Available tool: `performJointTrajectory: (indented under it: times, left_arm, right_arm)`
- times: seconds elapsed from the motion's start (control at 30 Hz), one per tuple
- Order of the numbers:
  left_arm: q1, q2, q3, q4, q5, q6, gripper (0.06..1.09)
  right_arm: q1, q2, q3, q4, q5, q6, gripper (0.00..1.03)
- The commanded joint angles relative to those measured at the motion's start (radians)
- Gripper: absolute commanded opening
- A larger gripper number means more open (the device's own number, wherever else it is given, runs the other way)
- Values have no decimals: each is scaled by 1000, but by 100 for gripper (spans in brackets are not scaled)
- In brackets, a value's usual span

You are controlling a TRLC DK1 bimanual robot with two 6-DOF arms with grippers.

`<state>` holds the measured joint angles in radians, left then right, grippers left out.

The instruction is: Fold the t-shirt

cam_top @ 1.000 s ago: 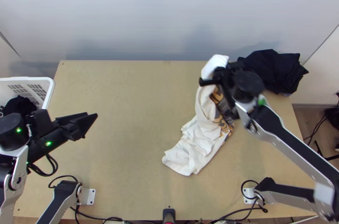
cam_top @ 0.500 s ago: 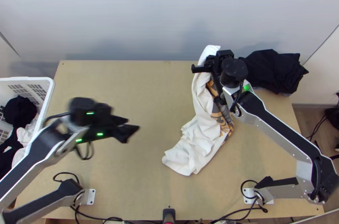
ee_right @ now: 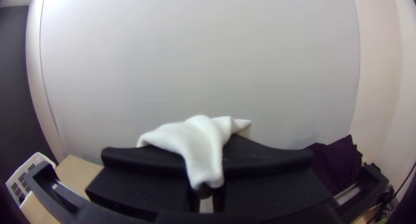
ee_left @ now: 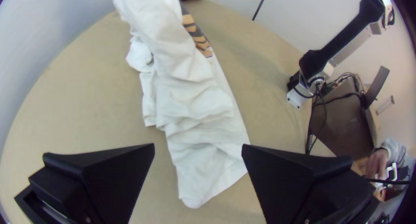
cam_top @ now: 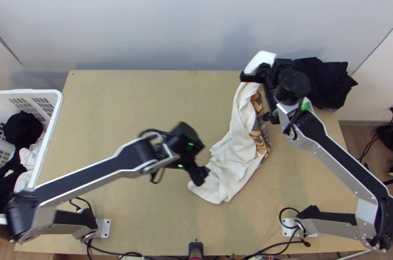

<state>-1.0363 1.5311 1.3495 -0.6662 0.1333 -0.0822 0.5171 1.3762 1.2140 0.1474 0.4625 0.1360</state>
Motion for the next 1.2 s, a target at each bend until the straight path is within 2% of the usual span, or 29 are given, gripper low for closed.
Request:
performJointTrajectory:
  times: [0.0,0.07,0.3,0.37,1.07,1.1,1.13,1.17]
  left_arm:
    - [-125,158,66,142,-101,-14,103]
    - [-151,192,77,197,-169,-25,103]
    - [-206,336,169,192,-276,-21,103]
    - [-228,360,172,209,-305,18,103]
    - [-228,590,298,157,-328,29,103]
    - [-226,597,295,157,-331,29,102]
    - [-225,601,295,155,-333,29,95]
    - [-222,604,295,146,-331,32,79]
  right_arm:
    - [-40,-54,-16,-6,-1,13,3]
    - [-42,-57,-11,-6,-1,13,3]
    - [-57,-60,1,-25,-1,13,3]
    - [-58,-62,1,-28,-1,11,3]
    - [-63,-74,4,-52,-1,4,3]
    - [-65,-75,2,-54,-1,2,3]
    - [-68,-77,2,-55,-1,1,3]
    - [-71,-77,2,-57,-1,1,3]
